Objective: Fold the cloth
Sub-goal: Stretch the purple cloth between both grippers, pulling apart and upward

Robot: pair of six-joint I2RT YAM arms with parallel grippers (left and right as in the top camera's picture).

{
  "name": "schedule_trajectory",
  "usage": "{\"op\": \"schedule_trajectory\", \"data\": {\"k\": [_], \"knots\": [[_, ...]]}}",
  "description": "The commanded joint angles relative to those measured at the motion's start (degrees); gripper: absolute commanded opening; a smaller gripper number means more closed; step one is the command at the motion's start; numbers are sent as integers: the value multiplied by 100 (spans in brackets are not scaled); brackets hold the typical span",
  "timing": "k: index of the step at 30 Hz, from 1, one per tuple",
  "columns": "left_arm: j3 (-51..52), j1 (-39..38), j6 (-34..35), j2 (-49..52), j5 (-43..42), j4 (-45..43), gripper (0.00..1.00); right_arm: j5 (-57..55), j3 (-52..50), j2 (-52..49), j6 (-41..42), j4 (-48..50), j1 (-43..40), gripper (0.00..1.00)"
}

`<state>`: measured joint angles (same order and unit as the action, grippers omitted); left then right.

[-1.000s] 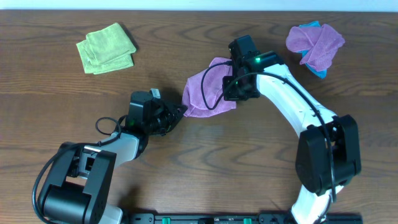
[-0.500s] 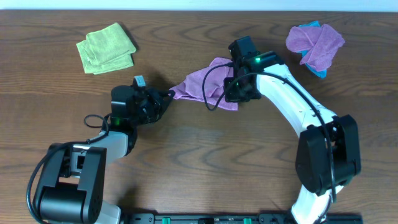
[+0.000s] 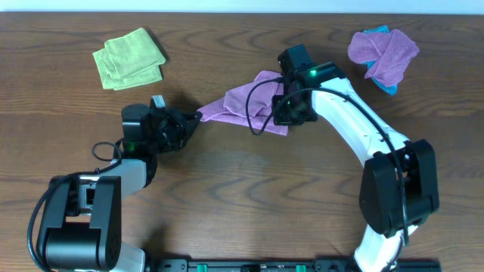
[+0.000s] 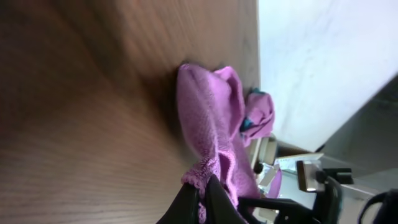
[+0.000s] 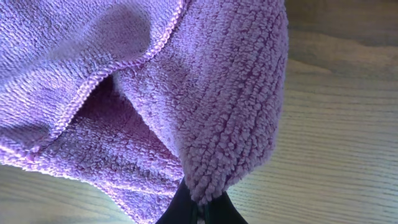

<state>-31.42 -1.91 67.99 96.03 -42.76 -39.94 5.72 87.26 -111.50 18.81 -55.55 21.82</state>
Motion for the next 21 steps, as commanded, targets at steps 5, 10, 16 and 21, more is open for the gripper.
{"op": "schedule_trajectory", "data": {"k": [5,10,16,21], "knots": [[-66,280,793,17,7,-1298,6,-186,46,695,-87,221,-48,1],[-264,323,1432,17,-15,-2065,6,-184,76,1274,-326,953,-66,1],[-1338,129,1460,17,164,-1803,6,-188,254,1399,-391,1991,-96,1],[-2568,31,599,20,175,-66,6,-186,264,1388,-435,2614,-317,1]]}}
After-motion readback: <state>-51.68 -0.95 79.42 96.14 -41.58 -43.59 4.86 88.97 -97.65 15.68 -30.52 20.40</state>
